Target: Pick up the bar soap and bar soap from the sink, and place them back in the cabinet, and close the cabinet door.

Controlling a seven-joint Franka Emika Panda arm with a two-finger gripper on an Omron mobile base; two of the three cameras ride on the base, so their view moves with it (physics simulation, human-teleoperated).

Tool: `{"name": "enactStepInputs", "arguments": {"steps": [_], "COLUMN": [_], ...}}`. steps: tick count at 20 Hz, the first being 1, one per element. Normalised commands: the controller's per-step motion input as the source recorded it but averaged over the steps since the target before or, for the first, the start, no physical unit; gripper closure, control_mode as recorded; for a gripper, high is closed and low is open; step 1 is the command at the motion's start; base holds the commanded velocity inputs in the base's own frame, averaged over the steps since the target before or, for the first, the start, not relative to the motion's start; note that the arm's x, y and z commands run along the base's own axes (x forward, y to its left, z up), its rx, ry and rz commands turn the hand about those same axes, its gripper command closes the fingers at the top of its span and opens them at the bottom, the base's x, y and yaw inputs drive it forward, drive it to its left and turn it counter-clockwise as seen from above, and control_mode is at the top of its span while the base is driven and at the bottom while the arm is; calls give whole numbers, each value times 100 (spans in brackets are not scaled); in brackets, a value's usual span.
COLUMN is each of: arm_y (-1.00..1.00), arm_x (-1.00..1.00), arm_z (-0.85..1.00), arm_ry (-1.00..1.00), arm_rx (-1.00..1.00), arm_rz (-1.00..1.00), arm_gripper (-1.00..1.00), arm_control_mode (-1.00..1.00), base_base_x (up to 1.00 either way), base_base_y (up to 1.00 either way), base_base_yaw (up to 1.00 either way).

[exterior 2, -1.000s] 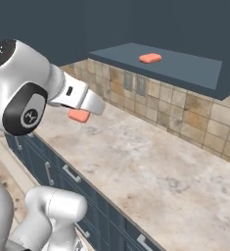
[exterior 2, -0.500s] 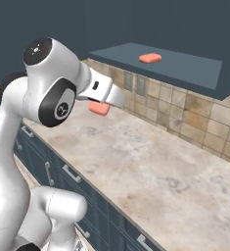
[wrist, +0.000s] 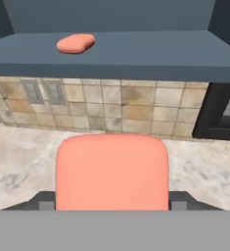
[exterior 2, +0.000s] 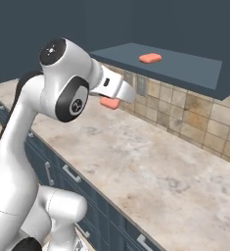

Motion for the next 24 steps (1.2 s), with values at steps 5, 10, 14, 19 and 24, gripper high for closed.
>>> {"name": "enactStepInputs", "arguments": {"steps": [5, 10, 14, 19, 24], "arm_y": [-15, -20, -22, -16, -17], "arm_x": [21, 11, 10, 10, 16], "arm_z": [5, 25, 36, 19, 0], "arm_ry": [-4, 0, 0, 0, 0], "arm_rx": [-1, 0, 0, 0, 0], "arm_rz": [-12, -9, -7, -3, -2], "arm_gripper": [100, 100, 100, 100, 100], "arm_control_mode": [-100, -100, -100, -100, -100], "base_base_x": [0, 0, 0, 0, 0], "base_base_y": [0, 0, 0, 0, 0], "base_base_yaw": [0, 0, 0, 0, 0]}}
